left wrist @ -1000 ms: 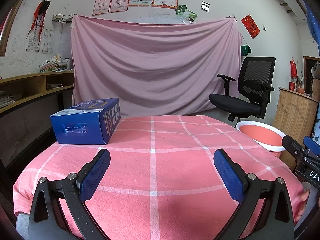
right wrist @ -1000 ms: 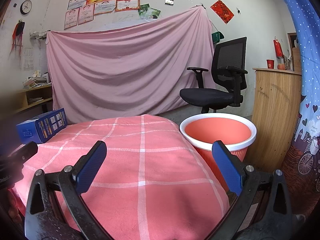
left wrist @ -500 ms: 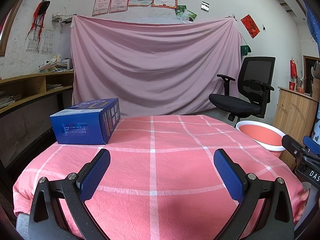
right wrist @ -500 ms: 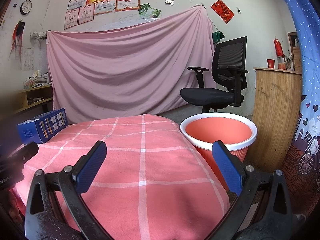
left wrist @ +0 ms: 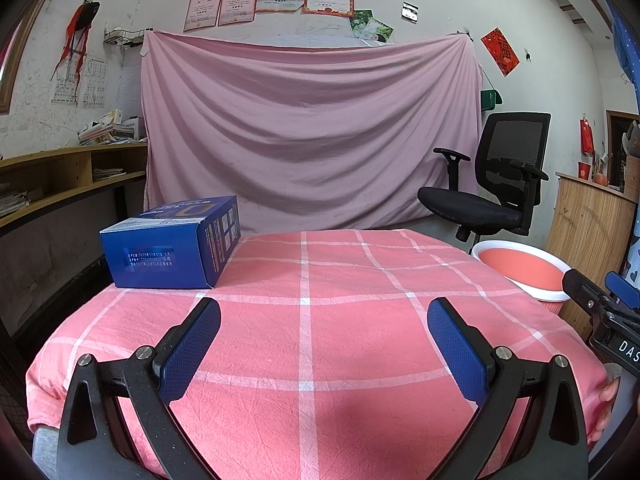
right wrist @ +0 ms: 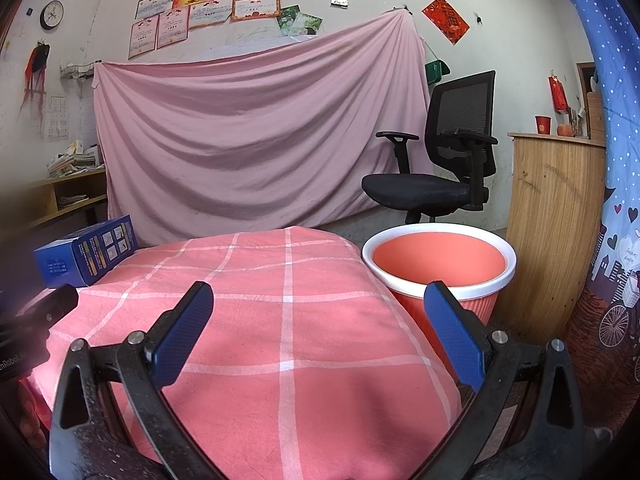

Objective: Collect trash

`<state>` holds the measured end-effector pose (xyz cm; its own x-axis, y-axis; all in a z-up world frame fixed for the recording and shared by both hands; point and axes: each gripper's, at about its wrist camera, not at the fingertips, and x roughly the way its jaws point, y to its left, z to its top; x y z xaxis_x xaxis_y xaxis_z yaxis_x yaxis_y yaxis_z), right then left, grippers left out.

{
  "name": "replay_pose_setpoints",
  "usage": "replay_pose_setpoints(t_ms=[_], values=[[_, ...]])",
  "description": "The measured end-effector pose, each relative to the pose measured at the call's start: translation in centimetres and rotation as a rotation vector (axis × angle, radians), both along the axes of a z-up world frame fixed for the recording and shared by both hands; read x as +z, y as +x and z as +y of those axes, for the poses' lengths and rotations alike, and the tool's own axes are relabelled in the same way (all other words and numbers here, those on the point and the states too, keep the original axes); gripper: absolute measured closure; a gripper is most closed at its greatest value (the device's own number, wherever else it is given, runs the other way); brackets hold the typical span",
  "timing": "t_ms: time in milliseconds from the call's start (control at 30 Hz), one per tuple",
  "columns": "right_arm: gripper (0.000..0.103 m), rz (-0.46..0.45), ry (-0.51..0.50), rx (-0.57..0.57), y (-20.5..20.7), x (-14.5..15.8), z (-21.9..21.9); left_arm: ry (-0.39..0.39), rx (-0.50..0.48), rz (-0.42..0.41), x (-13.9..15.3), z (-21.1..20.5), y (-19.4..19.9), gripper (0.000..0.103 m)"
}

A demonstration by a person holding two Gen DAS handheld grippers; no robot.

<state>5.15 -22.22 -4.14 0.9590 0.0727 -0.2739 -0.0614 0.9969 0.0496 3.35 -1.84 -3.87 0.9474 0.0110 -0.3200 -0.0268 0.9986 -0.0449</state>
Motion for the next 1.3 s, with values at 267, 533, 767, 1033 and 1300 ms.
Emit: replay_pose_setpoints(t_ms=[267, 533, 767, 1033, 1300], values=[[0.000, 0.002, 0.001, 0.002, -0.03, -0.04, 0.13, 0.000, -0.001, 0.000, 0.01, 0.04, 0.01, 0.002], [0.000, 0.003, 0.002, 0.003, -0.04, -0.09, 0.39, 0.000, 0.000, 0.000, 0.01, 0.02, 0.02, 0.002], [0.000, 0.005, 0.003, 0.005, -0.03, -0.20, 0.51, 0.001, -0.001, 0.000, 0.01, 0.03, 0.02, 0.002], [0.000, 0.006, 0.003, 0.005, -0.01, -0.18, 0.48, 0.001, 0.000, 0.000, 0.01, 0.02, 0.01, 0.002], [0.000, 0.007, 0.005, 0.006, -0.01, -0.21, 0.38, 0.002, 0.000, 0.000, 0.02, 0.00, 0.00, 0.002]])
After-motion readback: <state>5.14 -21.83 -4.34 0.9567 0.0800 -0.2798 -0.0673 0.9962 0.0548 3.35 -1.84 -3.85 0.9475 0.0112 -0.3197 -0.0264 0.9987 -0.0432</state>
